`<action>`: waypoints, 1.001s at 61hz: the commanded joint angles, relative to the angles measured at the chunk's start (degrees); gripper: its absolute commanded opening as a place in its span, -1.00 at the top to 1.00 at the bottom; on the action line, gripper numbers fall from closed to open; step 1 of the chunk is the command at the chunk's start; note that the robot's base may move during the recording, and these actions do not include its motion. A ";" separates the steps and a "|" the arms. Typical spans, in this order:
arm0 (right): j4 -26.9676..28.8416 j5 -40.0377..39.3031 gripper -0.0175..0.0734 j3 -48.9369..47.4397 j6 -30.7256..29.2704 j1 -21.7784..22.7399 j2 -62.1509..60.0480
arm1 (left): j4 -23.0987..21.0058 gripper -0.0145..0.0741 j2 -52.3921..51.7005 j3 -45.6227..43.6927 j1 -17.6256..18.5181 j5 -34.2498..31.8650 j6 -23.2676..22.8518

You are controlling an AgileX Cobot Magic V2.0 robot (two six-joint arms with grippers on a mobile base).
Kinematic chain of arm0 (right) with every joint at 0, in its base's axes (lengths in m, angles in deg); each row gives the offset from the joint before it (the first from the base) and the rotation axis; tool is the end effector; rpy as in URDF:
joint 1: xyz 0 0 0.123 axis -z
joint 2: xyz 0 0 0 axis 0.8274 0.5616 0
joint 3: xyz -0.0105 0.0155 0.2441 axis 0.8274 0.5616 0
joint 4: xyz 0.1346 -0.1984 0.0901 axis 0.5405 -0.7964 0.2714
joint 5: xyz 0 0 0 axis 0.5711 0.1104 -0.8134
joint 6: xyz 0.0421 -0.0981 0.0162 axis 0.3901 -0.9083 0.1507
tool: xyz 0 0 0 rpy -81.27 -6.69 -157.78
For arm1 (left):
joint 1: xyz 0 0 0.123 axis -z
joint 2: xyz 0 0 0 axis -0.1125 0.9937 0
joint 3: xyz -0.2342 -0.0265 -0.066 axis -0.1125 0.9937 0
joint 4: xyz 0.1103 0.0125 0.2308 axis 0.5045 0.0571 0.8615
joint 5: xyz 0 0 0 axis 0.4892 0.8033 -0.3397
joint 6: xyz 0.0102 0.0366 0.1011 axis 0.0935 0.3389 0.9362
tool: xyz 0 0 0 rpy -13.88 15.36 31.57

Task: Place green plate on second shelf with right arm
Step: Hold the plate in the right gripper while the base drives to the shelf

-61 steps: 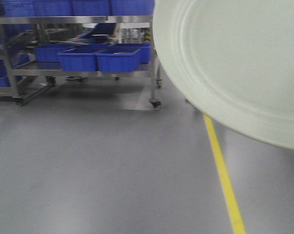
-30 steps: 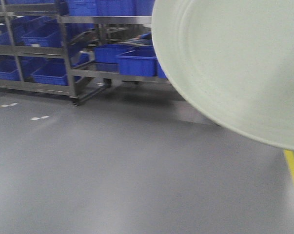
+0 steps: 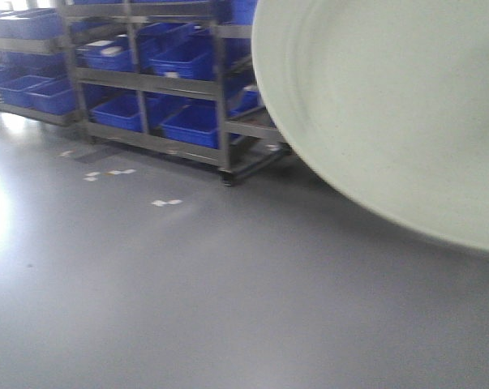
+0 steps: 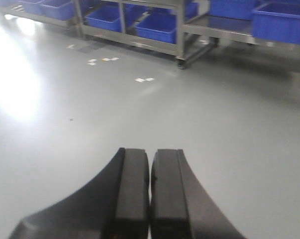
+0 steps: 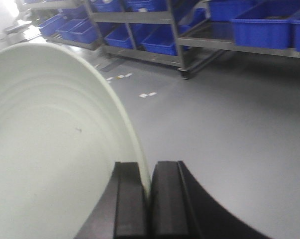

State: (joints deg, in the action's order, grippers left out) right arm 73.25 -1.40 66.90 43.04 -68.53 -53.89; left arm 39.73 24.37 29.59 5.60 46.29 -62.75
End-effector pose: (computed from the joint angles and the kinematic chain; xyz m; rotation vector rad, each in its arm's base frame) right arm 0.1473 0.0391 0.2700 0.0241 1.7333 0.4275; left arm 0.1158 0.0005 0.1844 -0.0218 1.7726 -0.0133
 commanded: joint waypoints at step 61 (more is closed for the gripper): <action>0.61 -6.55 0.49 -1.91 0.24 0.29 0.16 | -0.08 0.39 -1.22 2.29 -0.06 -4.59 0.11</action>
State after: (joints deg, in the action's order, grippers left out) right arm 73.25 -1.52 66.90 43.04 -68.53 -53.93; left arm 39.73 24.37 29.59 5.60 46.29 -62.75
